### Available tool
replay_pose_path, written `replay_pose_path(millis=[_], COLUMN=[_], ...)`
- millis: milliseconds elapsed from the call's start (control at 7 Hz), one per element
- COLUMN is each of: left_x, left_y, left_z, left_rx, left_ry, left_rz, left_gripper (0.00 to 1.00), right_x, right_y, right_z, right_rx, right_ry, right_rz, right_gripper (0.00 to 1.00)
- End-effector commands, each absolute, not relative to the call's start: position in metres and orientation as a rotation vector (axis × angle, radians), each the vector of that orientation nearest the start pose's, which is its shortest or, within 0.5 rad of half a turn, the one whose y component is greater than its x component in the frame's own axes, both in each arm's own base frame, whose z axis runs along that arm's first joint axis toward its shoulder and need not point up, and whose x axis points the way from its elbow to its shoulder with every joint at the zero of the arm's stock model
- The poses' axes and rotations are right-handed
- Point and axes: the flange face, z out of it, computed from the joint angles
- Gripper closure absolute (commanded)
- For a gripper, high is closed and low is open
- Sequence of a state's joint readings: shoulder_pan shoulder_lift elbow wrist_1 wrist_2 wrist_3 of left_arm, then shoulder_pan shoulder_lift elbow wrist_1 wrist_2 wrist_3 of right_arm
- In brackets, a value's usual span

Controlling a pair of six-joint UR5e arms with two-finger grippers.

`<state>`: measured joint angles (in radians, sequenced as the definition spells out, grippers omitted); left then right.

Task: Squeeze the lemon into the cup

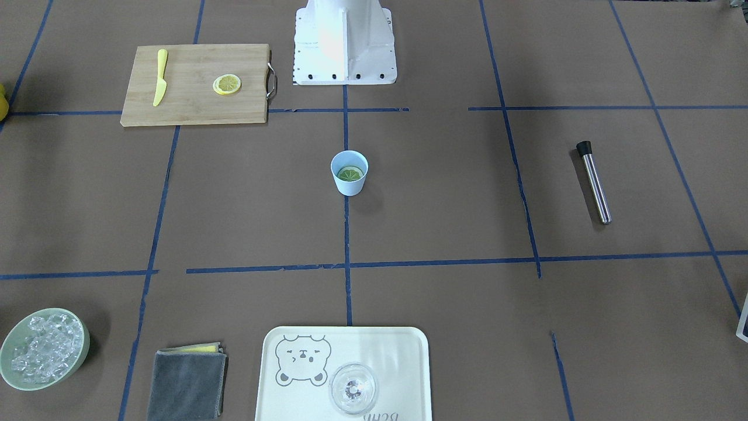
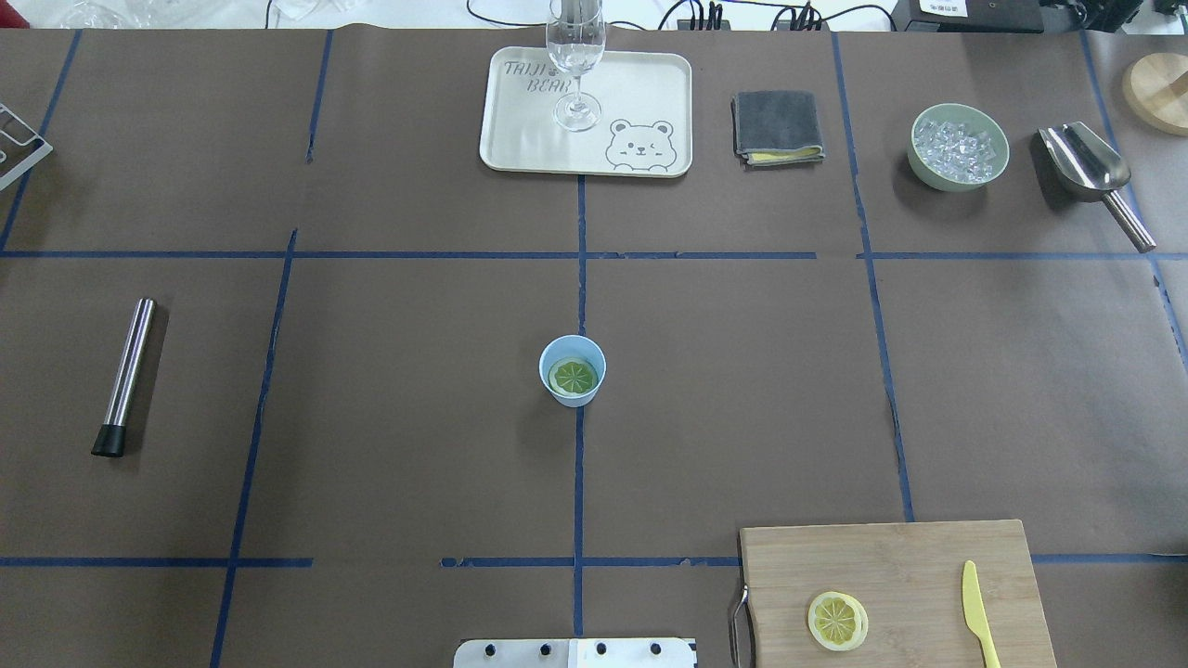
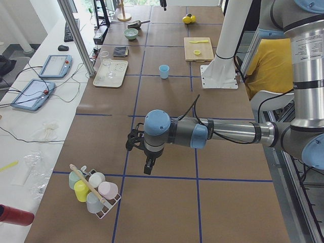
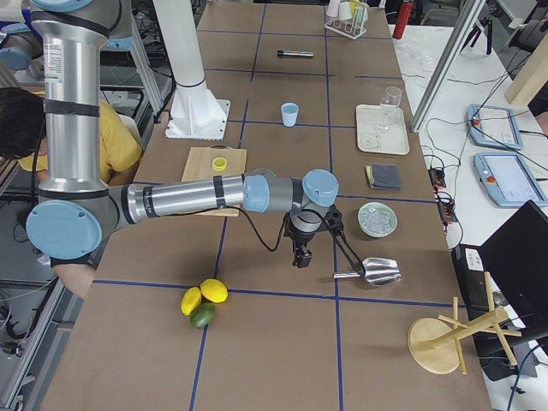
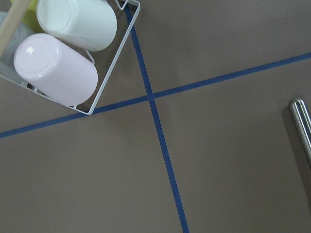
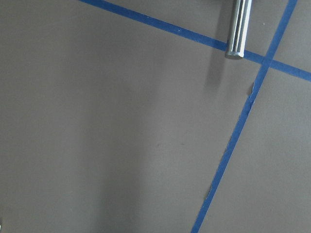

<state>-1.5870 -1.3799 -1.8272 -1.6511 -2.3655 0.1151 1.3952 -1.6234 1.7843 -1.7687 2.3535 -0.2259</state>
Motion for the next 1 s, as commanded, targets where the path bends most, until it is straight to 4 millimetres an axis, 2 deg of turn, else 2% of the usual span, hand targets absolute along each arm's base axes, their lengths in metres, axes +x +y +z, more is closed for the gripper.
replay_pose_path(millis=[0, 143, 286, 429, 571, 857], left_x=[-0.069, -0.068, -0.071, -0.071, -0.071, -0.071], left_y=[-0.416, -0.413, -0.395, -0.392, -0.41, -0.454], left_z=[0.616, 0.624, 0.634, 0.648, 0.654, 0.613], left_rx=[0.136, 0.095, 0.085, 0.127, 0.109, 0.054], left_ry=[0.786, 0.792, 0.786, 0.777, 0.776, 0.778], left_rz=[0.118, 0.101, 0.099, 0.118, 0.11, 0.091], left_gripper=[0.0, 0.0, 0.0, 0.0, 0.0, 0.0], right_x=[-0.018, -0.018, -0.018, -0.018, -0.018, -0.018], right_y=[-0.466, -0.466, -0.465, -0.464, -0.463, -0.463], right_z=[0.598, 0.599, 0.599, 0.601, 0.602, 0.6], right_rx=[-0.015, -0.018, -0.02, -0.023, -0.025, -0.023], right_ry=[-0.791, -0.79, -0.79, -0.789, -0.789, -0.787], right_rz=[-0.365, -0.36, -0.358, -0.357, -0.355, -0.355], right_gripper=[0.0, 0.0, 0.0, 0.0, 0.0, 0.0])
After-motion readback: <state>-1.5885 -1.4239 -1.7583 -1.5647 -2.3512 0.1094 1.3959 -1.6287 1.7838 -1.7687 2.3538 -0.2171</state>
